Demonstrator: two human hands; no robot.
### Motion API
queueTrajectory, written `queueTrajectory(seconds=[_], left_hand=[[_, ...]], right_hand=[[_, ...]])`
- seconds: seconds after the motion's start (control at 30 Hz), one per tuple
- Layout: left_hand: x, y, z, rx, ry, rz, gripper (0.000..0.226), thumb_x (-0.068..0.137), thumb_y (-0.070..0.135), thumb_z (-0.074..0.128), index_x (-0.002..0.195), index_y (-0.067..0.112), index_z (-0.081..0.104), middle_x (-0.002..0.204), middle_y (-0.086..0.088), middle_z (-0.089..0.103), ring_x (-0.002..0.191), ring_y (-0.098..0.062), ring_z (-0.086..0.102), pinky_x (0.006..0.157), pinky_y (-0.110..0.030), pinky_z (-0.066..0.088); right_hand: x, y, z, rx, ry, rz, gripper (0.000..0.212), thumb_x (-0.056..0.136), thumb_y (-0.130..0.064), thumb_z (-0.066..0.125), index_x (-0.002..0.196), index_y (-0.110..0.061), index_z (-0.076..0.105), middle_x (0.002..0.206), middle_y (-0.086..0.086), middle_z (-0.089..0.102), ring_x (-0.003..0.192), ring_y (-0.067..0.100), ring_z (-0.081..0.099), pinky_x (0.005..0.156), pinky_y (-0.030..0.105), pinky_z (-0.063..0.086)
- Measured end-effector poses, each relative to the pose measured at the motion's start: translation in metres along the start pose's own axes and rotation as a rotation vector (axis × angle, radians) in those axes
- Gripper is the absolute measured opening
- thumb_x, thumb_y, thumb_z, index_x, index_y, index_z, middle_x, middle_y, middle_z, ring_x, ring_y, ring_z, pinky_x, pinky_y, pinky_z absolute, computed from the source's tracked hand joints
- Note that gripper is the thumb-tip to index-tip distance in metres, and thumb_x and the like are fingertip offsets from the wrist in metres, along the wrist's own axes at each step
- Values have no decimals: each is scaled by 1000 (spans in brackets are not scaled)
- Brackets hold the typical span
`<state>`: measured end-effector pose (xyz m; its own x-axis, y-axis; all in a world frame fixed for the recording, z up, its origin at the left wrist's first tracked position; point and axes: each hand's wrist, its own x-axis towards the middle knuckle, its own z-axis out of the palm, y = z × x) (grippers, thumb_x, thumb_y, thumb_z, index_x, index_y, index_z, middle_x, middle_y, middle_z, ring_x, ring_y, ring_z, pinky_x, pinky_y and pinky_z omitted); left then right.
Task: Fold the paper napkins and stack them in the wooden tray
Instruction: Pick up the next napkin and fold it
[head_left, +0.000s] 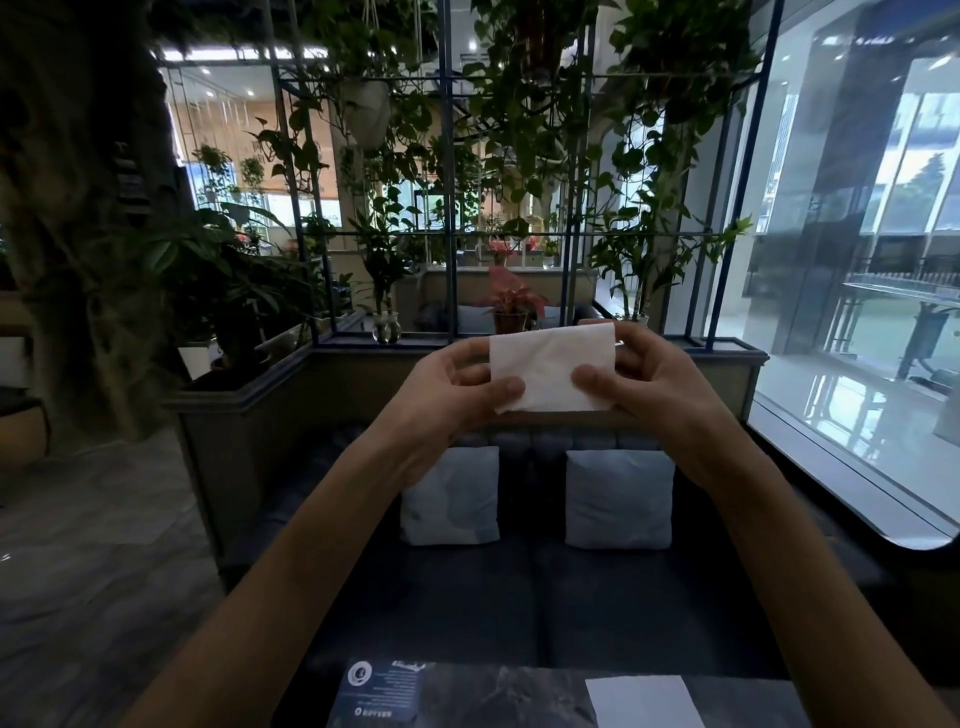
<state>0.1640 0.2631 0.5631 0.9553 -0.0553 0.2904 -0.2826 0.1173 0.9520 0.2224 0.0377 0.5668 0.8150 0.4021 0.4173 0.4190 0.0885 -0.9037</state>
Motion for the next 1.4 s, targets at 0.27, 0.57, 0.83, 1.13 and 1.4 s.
queueTrajectory(seconds=[0.27, 0.57, 0.83, 1.13, 1.4], left_hand=[[-14, -36, 26, 998, 464, 810, 22, 92, 2, 57, 107, 4, 73, 105, -10, 74, 99, -20, 69, 86, -25, 53], [-48, -93, 17, 474, 253, 393, 54, 89, 9, 50, 143, 14, 44, 141, -5, 55, 132, -14, 51, 109, -28, 43], [-54, -147, -7, 16, 163, -144, 21, 91, 23, 70, 109, 12, 68, 104, -7, 78, 96, -20, 75, 80, -32, 61], [-104, -297, -1, 113, 194, -493, 11, 97, 5, 60, 108, 2, 59, 90, -4, 69, 57, -3, 69, 44, -23, 57], [-174, -459, 31, 182, 241, -911, 11, 97, 8, 62, 105, 11, 56, 102, -13, 64, 79, -23, 64, 55, -28, 56]], right_hand=[[-18, 16, 26, -133, 201, 235, 62, 89, -69, 49, 100, -13, 74, 90, 4, 79, 82, 17, 73, 68, 30, 56], [-34, 61, 31, 201, 113, 171, 24, 95, -14, 67, 118, -6, 71, 106, 8, 80, 96, 20, 77, 72, 24, 60], [-58, 127, 55, 34, 83, 269, 20, 94, -15, 70, 114, -14, 71, 99, 3, 81, 91, 17, 78, 71, 20, 60], [-151, 274, 63, -91, 131, 653, 13, 96, -22, 68, 108, -28, 70, 92, -9, 80, 80, 12, 77, 60, 24, 60], [-265, 403, 64, -172, 112, 1149, 35, 97, -20, 67, 130, -10, 61, 99, 3, 73, 72, 13, 68, 46, 12, 48]])
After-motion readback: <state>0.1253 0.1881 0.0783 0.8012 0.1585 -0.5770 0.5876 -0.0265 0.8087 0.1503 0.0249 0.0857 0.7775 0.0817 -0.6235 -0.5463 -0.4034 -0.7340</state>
